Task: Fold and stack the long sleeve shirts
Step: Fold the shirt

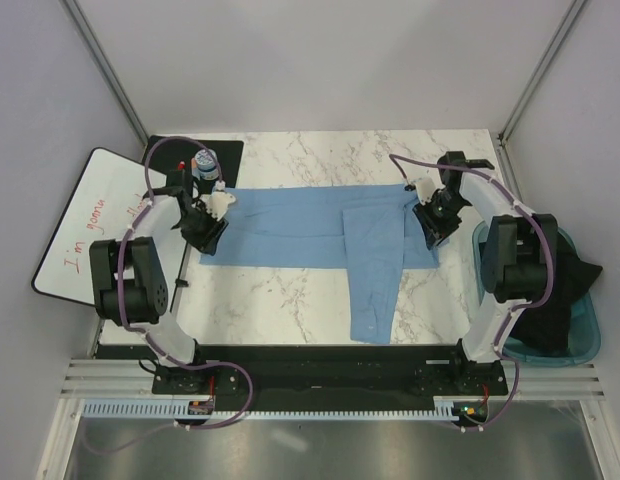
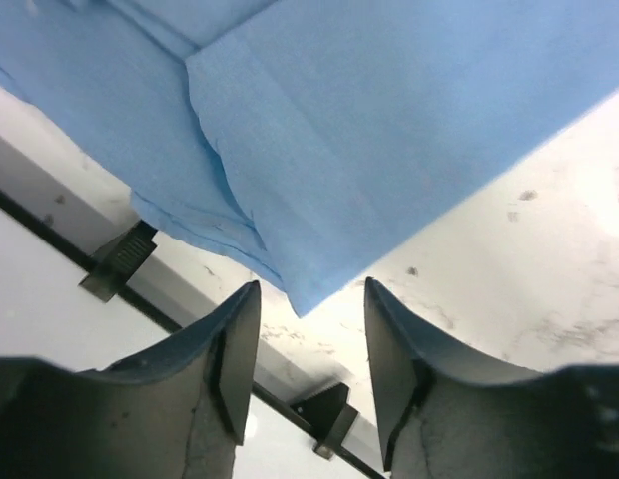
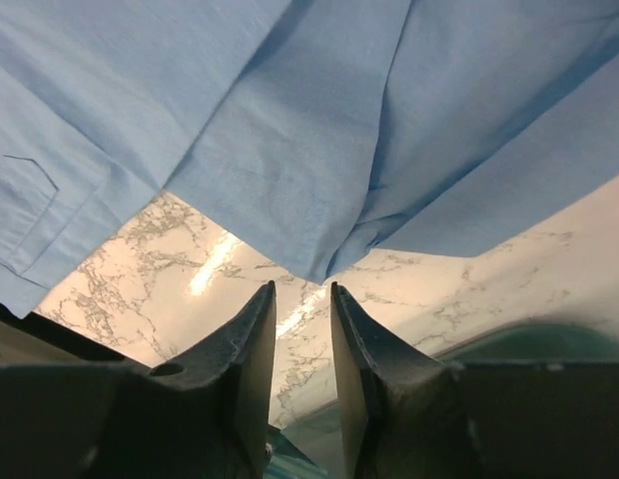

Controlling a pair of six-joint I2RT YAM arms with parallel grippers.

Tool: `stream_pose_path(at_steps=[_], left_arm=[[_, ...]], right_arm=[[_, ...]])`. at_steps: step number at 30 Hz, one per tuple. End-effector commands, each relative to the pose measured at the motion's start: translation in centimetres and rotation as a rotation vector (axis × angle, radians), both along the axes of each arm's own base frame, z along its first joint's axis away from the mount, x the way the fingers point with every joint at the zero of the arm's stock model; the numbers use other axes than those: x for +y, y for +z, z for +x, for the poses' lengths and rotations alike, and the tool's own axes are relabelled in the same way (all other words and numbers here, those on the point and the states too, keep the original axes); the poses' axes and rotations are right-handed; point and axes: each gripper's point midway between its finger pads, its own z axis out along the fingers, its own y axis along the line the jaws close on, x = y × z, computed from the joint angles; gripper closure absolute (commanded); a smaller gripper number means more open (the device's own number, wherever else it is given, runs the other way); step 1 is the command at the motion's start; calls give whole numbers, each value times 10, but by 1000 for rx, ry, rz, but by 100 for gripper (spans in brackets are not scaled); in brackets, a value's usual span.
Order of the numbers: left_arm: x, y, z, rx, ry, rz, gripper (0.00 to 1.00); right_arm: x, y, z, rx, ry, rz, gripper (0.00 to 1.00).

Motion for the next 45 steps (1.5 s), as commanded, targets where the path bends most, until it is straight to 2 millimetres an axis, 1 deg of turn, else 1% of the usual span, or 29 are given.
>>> stream_pose_path(at_steps=[1,2,3,4,5,6,8,9,11,12,14,15,17,18,19,21,22,25,27,33,34,36,38,39,40,41,42,43,45], left_arm=[[-53,86,1,-235,-149,-184,36],[-69,92,-5,-252,-199,-192,36],[-97,97,-14,-262,-287,-207,36],[-114,96,-27,-252,-337,-230,35],[-131,108,-39,-288,-392,-244,35],[-168,109,-61,-282,-514,-270,35],[-204,113,-83,-309,-582,-306,35],[-237,113,-110,-288,-671,-341,34],[-270,114,-132,-299,-762,-364,34],[-296,105,-160,-263,-853,-372,34],[-327,101,-177,-269,-942,-371,32],[-347,83,-202,-217,-1022,-346,32],[-376,77,-213,-220,-1074,-331,32],[-388,71,-228,-202,-1115,-319,32],[-404,58,-228,-178,-1121,-295,32],[-422,50,-235,-160,-1140,-290,32],[-435,46,-231,-166,-1137,-281,31],[-455,41,-228,-173,-1129,-286,30],[-457,23,-228,-152,-1129,-253,30],[-446,-29,-225,-102,-1093,-152,29],[-439,-38,-221,-110,-1080,-117,29],[-435,-46,-219,-115,-1066,-102,33],[-427,-51,-220,-105,-1063,-87,48],[-426,-45,-222,-106,-1063,-99,54],[-422,-45,-227,-88,-1067,-107,67],[-421,-42,-229,-87,-1067,-113,74],[-421,-36,-231,-81,-1054,-126,80],[-425,-21,-234,-83,-1057,-162,87],[-424,-1,-239,-72,-1060,-188,92]], right_arm=[[13,47,9,-93,-21,77,63],[15,49,9,-94,-30,88,63],[22,52,7,-86,-26,127,64],[25,52,6,-81,-27,144,64],[28,50,2,-62,-47,158,64],[35,48,-2,-41,-49,197,64],[40,37,-11,12,-67,226,67],[44,34,-11,25,-86,243,68],[46,26,-14,53,-108,254,70],[48,25,-11,46,-126,259,70],[50,26,-9,38,-141,269,71],[50,26,-7,34,-145,270,71],[50,28,-7,30,-150,269,71],[49,29,-7,29,-154,266,71],[49,30,-7,22,-154,265,71],[49,32,-9,22,-152,264,70],[48,35,-9,18,-153,264,70],[48,37,-9,15,-146,261,69],[46,40,-5,5,-151,262,69],[45,47,10,-12,-171,287,68],[46,47,11,-12,-170,289,68],[46,49,13,-17,-169,291,68],[45,50,13,-18,-167,288,67],[44,50,13,-19,-168,284,67],[44,51,12,-22,-163,284,67],[44,51,12,-22,-162,284,67],[44,50,11,-19,-162,284,67],[44,50,11,-17,-162,285,67],[45,51,12,-20,-161,289,67]])
